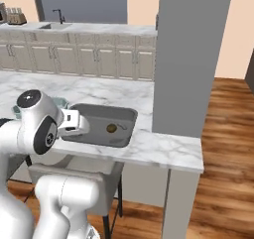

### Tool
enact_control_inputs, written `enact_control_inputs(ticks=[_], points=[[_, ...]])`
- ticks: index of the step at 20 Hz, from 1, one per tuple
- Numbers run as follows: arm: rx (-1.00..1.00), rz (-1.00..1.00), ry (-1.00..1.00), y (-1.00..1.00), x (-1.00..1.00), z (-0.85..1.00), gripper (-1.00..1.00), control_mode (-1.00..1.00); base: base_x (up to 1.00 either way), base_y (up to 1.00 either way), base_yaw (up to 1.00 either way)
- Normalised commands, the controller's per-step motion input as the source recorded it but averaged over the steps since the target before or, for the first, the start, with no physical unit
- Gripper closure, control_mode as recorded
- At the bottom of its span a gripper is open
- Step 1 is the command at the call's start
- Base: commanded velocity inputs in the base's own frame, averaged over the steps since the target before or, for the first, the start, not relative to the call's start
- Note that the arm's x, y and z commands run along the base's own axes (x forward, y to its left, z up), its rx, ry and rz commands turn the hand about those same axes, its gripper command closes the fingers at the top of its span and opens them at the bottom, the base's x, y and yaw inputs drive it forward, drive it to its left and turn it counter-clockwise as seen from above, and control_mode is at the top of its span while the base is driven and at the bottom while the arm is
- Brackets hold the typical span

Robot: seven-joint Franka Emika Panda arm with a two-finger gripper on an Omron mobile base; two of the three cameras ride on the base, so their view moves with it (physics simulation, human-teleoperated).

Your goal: Place the cold items (apple and kiwi) from the fridge in one tupperware on the dining counter. Place the warm items (hot dog and kebab skewer) in the stove area in another tupperware.

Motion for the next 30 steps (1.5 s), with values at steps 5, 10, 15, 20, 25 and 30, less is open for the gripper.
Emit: enact_control_inputs(ticks=[5, 10, 15, 20, 25, 30], points=[[0.0, 0.0, 0.0, 0.0, 0.0, 0.0, -1.0, 1.0, -0.52, 0.54, 0.14], [0.0, 0.0, 0.0, 0.0, 0.0, 0.0, -1.0, 1.0, -0.31, 0.6, 0.17], [0.0, 0.0, 0.0, 0.0, 0.0, 0.0, -1.0, 1.0, -0.14, 0.66, 0.19], [0.0, 0.0, 0.0, 0.0, 0.0, 0.0, -1.0, 1.0, -0.08, 0.73, 0.34], [0.0, 0.0, 0.0, 0.0, 0.0, 0.0, -1.0, 1.0, 0.0, 0.82, 0.42], [0.0, 0.0, 0.0, 0.0, 0.0, 0.0, -1.0, 1.0, 0.0, 0.78, 0.37]])
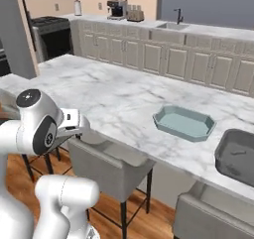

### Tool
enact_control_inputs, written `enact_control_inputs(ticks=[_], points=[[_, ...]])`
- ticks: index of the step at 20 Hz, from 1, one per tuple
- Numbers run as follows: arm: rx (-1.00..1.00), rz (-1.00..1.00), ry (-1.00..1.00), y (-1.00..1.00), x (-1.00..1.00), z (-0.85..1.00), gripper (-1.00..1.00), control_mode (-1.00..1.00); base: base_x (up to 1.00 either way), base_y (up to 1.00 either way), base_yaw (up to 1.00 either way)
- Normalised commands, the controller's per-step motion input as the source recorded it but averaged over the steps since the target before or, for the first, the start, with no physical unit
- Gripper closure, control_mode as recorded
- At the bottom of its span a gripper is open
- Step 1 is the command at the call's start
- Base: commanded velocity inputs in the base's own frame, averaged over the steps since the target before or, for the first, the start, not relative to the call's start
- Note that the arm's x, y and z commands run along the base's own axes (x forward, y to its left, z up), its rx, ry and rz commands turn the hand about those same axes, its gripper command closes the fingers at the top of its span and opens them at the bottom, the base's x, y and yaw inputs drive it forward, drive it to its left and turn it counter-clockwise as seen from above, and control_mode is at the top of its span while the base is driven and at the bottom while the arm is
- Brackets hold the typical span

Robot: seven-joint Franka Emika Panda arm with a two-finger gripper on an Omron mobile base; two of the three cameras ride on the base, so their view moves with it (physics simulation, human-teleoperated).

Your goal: Place the cold items (apple and kiwi) from the fridge in one tupperware on the dining counter. Place the warm items (hot dog and kebab skewer) in the stove area in another tupperware.

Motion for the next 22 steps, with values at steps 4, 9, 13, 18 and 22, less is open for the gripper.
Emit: enact_control_inputs(ticks=[4, 9, 13, 18, 22], points=[[0.0, 0.0, 0.0, 0.0, 0.0, 0.0, -1.0, 1.0, 0.0, 0.84, 0.35], [0.0, 0.0, 0.0, 0.0, 0.0, 0.0, -1.0, 1.0, 0.09, 0.87, 0.31], [0.0, 0.0, 0.0, 0.0, 0.0, 0.0, -1.0, 1.0, 0.49, 0.88, 0.25], [0.0, 0.0, 0.0, 0.0, 0.0, 0.0, -1.0, 1.0, 0.65, 0.98, 0.21], [0.0, 0.0, 0.0, 0.0, 0.0, 0.0, -1.0, 1.0, 0.63, 0.99, 0.2]])
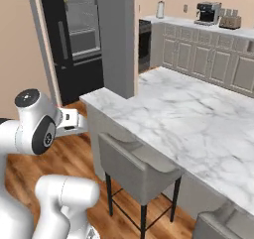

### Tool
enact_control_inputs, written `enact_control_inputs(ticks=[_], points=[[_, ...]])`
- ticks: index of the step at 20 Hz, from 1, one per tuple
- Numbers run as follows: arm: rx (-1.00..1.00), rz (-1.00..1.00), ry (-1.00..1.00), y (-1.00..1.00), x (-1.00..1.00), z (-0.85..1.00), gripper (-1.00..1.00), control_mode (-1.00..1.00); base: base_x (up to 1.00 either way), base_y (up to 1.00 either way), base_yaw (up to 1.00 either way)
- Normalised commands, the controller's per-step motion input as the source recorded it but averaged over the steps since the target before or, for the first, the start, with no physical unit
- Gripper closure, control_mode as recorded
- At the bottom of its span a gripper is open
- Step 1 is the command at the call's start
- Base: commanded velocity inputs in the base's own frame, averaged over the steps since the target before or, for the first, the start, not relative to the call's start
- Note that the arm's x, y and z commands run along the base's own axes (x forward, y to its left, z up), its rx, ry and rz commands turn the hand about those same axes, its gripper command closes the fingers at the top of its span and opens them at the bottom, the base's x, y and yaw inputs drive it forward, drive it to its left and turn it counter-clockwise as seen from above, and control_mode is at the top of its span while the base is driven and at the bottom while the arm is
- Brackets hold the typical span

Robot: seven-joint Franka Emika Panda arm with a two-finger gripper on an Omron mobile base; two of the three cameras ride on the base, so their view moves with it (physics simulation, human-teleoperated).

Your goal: Place the cold items (apple and kiwi) from the fridge in one tupperware on the dining counter. Place the warm items (hot dog and kebab skewer) in the stove area in another tupperware.

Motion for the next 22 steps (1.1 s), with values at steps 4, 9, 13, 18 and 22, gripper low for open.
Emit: enact_control_inputs(ticks=[4, 9, 13, 18, 22], points=[[0.0, 0.0, 0.0, 0.0, 0.0, 0.0, -1.0, 1.0, 0.73, 0.75, 0.14], [0.0, 0.0, 0.0, 0.0, 0.0, 0.0, -1.0, 1.0, 0.75, 0.68, -0.06], [0.0, 0.0, 0.0, 0.0, 0.0, 0.0, -1.0, 1.0, 0.73, 0.74, -0.12], [0.0, 0.0, 0.0, 0.0, 0.0, 0.0, -1.0, 1.0, 0.75, 0.79, -0.11], [0.0, 0.0, 0.0, 0.0, 0.0, 0.0, -1.0, 1.0, 0.72, 0.7, -0.11]])
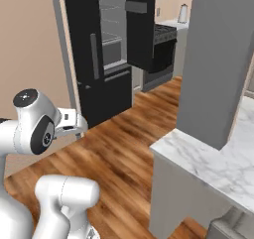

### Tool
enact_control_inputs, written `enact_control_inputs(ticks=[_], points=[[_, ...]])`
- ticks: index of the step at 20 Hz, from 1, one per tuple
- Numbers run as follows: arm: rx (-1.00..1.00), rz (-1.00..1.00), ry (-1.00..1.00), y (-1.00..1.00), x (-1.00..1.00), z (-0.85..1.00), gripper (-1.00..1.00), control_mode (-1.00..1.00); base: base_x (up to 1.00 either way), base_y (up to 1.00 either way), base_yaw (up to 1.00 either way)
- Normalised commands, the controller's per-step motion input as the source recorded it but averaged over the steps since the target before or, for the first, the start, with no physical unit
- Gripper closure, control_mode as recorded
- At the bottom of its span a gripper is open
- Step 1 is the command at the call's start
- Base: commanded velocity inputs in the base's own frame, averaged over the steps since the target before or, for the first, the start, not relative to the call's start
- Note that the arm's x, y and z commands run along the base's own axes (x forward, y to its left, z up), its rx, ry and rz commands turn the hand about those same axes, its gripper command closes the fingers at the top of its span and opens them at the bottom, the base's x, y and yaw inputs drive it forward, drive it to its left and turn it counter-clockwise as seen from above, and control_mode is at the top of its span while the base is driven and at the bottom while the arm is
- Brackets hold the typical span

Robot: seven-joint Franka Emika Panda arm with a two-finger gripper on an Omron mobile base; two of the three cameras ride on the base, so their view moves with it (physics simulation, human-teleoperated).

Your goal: Place the cold items (apple and kiwi) from the fridge in one tupperware on the dining counter. Place the warm items (hot dog and kebab skewer) in the stove area in another tupperware.

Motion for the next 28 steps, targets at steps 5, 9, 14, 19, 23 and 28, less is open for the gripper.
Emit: enact_control_inputs(ticks=[5, 9, 14, 19, 23, 28], points=[[0.0, 0.0, 0.0, 0.0, 0.0, 0.0, -1.0, 1.0, 0.77, 0.79, -0.13], [0.0, 0.0, 0.0, 0.0, 0.0, 0.0, -1.0, 1.0, 0.78, 0.21, -0.3], [0.0, 0.0, 0.0, 0.0, 0.0, 0.0, -1.0, 1.0, 0.78, 0.02, -0.48], [0.0, 0.0, 0.0, 0.0, 0.0, 0.0, -1.0, 1.0, 0.88, 0.19, -0.48], [0.0, 0.0, 0.0, 0.0, 0.0, 0.0, -1.0, 1.0, 0.9, 0.59, -0.46], [0.0, 0.0, 0.0, 0.0, 0.0, 0.0, -1.0, 1.0, 0.71, 0.48, -0.33]])
